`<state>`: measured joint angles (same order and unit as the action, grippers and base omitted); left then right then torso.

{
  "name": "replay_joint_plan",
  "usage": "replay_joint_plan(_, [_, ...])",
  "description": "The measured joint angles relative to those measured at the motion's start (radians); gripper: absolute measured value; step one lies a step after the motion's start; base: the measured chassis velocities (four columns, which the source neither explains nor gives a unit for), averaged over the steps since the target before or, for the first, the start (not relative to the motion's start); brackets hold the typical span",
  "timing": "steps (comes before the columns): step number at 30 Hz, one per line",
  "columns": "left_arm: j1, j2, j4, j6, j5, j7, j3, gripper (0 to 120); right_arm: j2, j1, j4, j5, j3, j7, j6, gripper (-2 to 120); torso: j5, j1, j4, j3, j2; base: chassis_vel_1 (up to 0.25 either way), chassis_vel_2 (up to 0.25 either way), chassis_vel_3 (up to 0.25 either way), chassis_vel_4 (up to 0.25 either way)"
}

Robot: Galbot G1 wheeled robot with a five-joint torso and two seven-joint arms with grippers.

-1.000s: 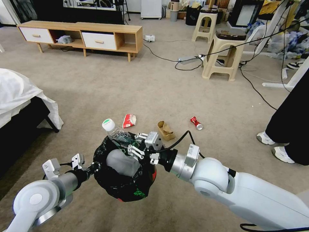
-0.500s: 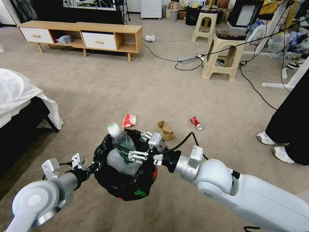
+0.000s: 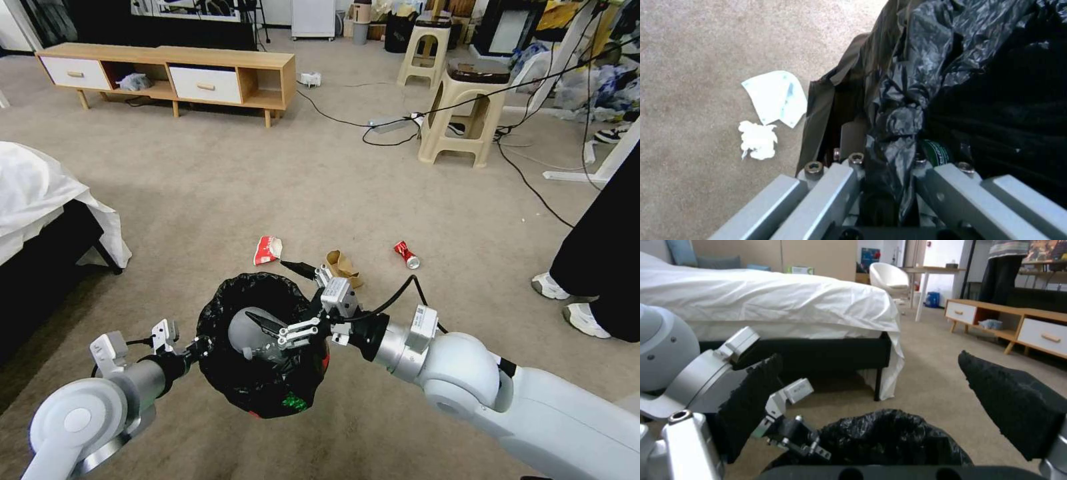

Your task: Pick up the trash bin, then pick up the garbage from the floor and place it into the trash bin.

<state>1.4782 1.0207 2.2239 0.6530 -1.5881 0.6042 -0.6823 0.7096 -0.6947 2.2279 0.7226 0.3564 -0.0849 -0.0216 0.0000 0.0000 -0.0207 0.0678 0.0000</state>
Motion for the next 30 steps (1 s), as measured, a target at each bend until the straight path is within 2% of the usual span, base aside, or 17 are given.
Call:
replay_joint_plan(14, [0.009, 0.011, 0.010, 0.000, 0.012, 0.000, -0.002, 1, -0.011, -0.019, 0.015, 0.005, -0.036, -0.005, 0.000, 100, 0.0000, 0.000, 0.0000, 0.000, 0.000, 0.000, 0.000, 0.000, 0.000])
replay_joint_plan(23, [0.023, 0.005, 0.008, -0.005, 0.042, -0.009, -0.024, 1, -0.016, -0.048, 0.022, 0.028, -0.102, 0.008, 0.000, 100, -0.0001, 0.000, 0.0000, 0.000, 0.000, 0.000, 0.000, 0.000, 0.000])
replay_joint_plan(25, [0.034, -0.008, -0.009, -0.011, 0.123, -0.046, -0.035, 1, -0.026, -0.113, 0.026, 0.030, -0.168, 0.011, -0.002, 100, -0.0001, 0.000, 0.0003, 0.000, 0.000, 0.000, 0.000, 0.000, 0.000])
replay_joint_plan(26, [0.034, -0.008, -0.009, -0.011, 0.123, -0.046, -0.035, 1, -0.026, -0.113, 0.026, 0.030, -0.168, 0.011, -0.002, 100, -0.0001, 0.000, 0.0003, 0.000, 0.000, 0.000, 0.000, 0.000, 0.000])
replay_joint_plan(28, [0.045, -0.014, -0.028, -0.014, 0.203, -0.092, -0.048, 1, -0.038, -0.171, 0.029, 0.027, -0.224, 0.015, -0.001, 100, -0.0001, 0.000, -0.0006, 0.000, 0.000, 0.000, 0.000, 0.000, 0.000])
replay_joint_plan(29, [0.045, -0.014, -0.028, -0.014, 0.203, -0.092, -0.048, 1, -0.038, -0.171, 0.029, 0.027, -0.224, 0.015, -0.001, 100, -0.0001, 0.000, -0.0006, 0.000, 0.000, 0.000, 0.000, 0.000, 0.000])
replay_joint_plan(30, [0.056, -0.013, -0.038, -0.015, 0.245, -0.113, -0.065, 1, -0.041, -0.193, 0.028, 0.025, -0.253, 0.020, 0.000, 100, 0.0000, 0.000, -0.0003, 0.000, 0.000, 0.000, 0.000, 0.000, 0.000])
